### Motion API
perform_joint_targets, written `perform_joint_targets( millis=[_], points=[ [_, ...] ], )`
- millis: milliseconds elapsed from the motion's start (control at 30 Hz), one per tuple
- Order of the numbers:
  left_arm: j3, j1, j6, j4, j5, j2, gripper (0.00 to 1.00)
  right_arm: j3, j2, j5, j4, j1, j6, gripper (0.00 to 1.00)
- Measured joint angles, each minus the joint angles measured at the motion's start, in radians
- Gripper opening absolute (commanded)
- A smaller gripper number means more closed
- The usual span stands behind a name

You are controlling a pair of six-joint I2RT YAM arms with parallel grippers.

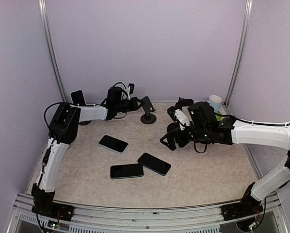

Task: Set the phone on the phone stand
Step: Pick up the phone stand from the center of the board, then place the phone stand at the center of the board.

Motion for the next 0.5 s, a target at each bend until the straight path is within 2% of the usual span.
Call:
perform_joint_targets(
  millis=[233, 500],
  points=[
    [-0.014, 0.013, 0.01, -0.017, 0.026, -0.016, 0.0, -0.01, 0.0, 0.0, 0.003, 0.0, 0.0, 1.0],
    [-0.181, 0.058, 0.051, -0.048, 0.063, -0.145, 0.0, -0.01, 0.0, -0.001, 0.005, 0.0, 0.0, 1.0]
  ],
)
